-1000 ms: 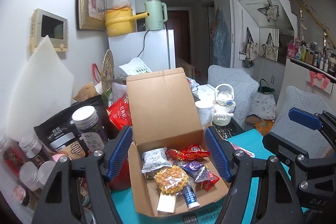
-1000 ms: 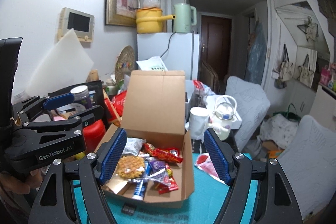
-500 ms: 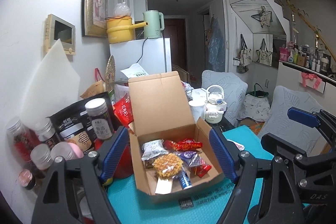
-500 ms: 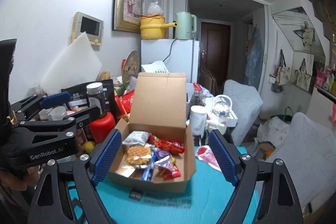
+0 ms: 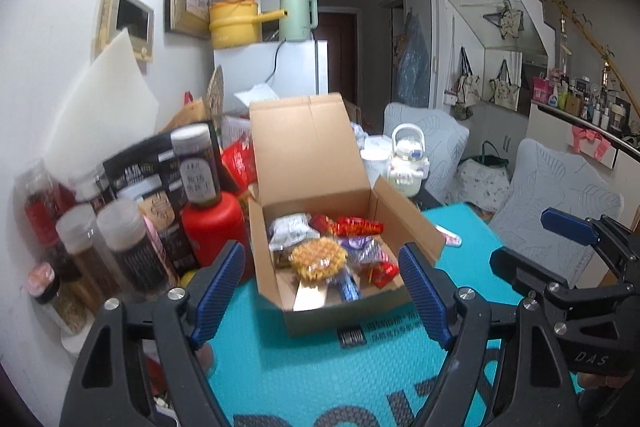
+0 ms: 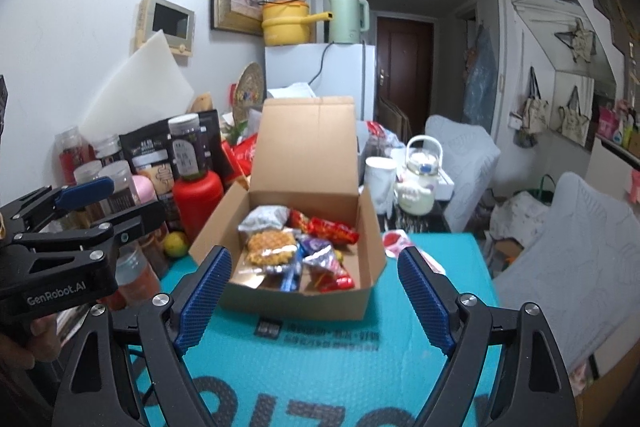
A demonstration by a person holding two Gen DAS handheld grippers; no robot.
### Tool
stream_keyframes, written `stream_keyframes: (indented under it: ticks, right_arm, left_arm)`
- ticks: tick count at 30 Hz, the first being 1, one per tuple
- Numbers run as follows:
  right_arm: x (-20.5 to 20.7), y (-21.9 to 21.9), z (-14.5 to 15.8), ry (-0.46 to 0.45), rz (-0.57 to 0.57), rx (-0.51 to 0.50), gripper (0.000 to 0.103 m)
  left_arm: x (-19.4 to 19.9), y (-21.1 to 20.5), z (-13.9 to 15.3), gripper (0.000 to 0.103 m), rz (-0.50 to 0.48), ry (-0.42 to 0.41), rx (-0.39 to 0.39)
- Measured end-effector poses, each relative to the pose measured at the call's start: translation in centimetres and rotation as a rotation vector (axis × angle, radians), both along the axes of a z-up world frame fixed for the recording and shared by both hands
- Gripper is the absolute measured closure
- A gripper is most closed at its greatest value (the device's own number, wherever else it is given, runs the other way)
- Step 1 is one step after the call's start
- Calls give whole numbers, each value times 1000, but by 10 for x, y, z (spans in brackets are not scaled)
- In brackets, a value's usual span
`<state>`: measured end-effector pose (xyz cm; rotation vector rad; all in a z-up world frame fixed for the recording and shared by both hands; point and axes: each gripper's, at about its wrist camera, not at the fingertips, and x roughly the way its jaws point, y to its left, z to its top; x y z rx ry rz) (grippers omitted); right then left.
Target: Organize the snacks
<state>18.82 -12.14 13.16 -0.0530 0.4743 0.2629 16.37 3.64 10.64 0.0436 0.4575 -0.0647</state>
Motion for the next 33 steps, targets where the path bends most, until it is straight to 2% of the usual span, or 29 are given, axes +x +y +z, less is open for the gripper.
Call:
stream_keyframes:
  ticks: [12,33]
  right_arm:
    - [0,1,-22,61,-22,-9,17]
    - [5,-12,-27,81,-12,-16,17]
  left_arm:
    - [2,3,-28,24,-5,74,-17]
    - [4,-14,-32,24,5,90,-23]
